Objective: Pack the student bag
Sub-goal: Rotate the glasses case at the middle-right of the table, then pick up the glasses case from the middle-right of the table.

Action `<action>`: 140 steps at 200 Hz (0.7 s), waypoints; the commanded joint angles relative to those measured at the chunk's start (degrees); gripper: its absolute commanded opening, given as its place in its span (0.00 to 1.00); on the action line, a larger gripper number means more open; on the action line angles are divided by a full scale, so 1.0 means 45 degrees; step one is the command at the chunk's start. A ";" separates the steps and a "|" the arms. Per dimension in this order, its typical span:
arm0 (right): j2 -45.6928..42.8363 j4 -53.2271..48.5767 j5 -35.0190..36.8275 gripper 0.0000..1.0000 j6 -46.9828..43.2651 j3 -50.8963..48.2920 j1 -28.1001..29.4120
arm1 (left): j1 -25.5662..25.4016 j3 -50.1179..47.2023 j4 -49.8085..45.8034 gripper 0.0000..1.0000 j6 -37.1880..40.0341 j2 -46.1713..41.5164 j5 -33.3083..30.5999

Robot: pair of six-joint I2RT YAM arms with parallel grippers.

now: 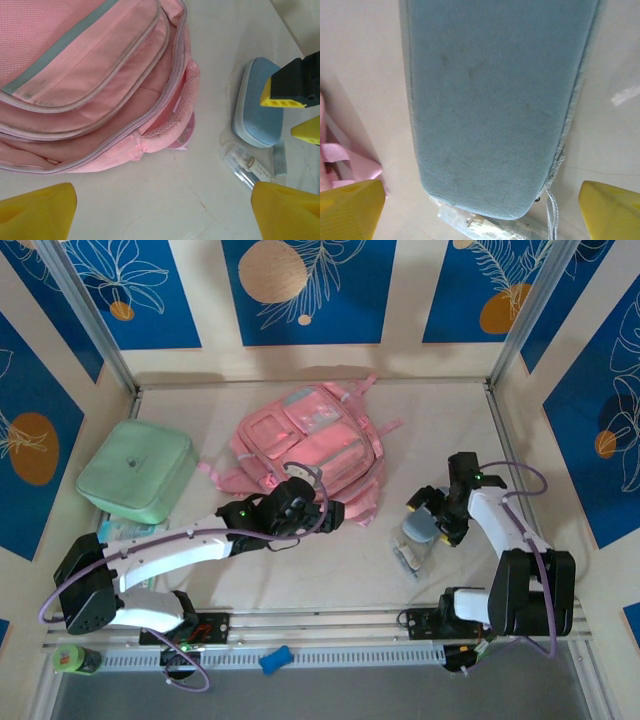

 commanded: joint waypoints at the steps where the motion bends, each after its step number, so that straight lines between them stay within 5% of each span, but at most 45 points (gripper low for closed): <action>1: 0.0806 -0.0254 0.0139 0.99 -0.0100 0.0492 0.0182 | 0.0268 -0.0164 -0.0475 0.90 0.0409 -0.0070 -0.0230; 66: 0.2670 0.0518 0.0272 1.00 0.0255 0.0918 0.0538 | 0.1327 0.0892 -0.0890 0.92 0.2052 0.0540 0.0374; 103: 0.2665 0.0526 0.0225 0.83 0.0001 0.0895 0.0485 | 0.2146 0.1930 -0.1433 0.93 0.3892 0.1050 0.1140; 140: 0.2259 0.0033 0.0041 0.77 -0.0202 0.1104 0.0174 | 0.2499 0.2877 -0.1701 0.94 0.6118 0.1743 0.1488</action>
